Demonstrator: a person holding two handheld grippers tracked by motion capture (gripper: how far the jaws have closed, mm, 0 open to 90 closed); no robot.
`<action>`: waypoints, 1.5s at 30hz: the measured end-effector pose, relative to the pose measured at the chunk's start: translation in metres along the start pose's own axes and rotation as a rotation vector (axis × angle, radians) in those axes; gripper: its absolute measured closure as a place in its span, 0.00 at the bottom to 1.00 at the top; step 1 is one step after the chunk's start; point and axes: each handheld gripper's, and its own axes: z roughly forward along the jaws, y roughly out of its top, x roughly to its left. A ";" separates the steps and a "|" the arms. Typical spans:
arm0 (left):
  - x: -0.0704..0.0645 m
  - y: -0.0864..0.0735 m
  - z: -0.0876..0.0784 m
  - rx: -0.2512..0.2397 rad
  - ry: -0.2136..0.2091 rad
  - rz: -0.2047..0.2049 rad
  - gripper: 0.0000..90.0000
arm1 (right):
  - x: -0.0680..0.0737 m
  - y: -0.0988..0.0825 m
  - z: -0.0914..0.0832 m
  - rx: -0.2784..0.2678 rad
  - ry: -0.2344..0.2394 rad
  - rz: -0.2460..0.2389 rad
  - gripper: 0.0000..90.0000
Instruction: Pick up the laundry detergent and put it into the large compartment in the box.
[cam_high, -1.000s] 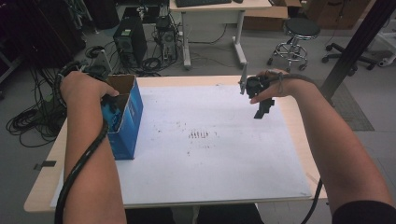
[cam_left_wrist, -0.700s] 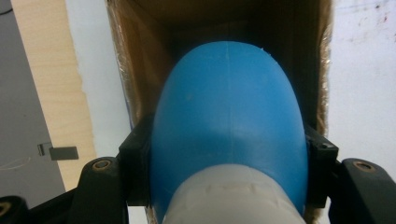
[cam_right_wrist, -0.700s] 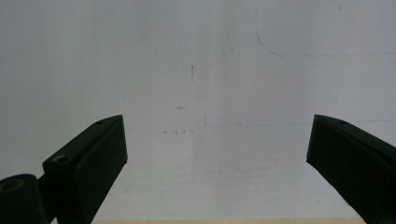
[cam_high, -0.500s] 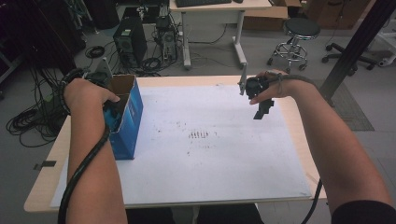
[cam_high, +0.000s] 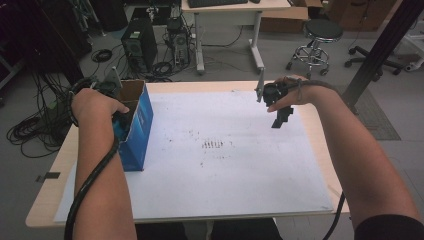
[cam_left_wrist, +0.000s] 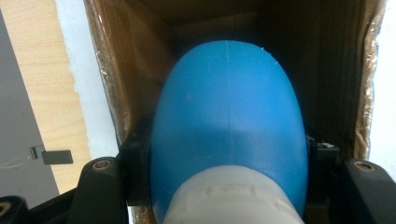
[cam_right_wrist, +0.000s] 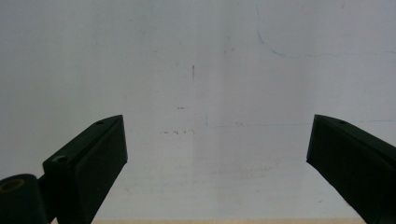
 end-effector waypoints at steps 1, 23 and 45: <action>0.000 0.000 0.001 0.000 -0.001 0.000 0.42 | 0.000 0.000 0.000 0.001 0.000 0.000 0.05; -0.002 0.000 0.014 0.010 -0.010 0.000 0.42 | 0.000 0.002 0.006 0.001 0.007 -0.007 0.05; -0.004 0.001 0.015 0.007 0.000 0.006 0.41 | 0.002 -0.002 0.004 -0.003 0.005 -0.001 0.05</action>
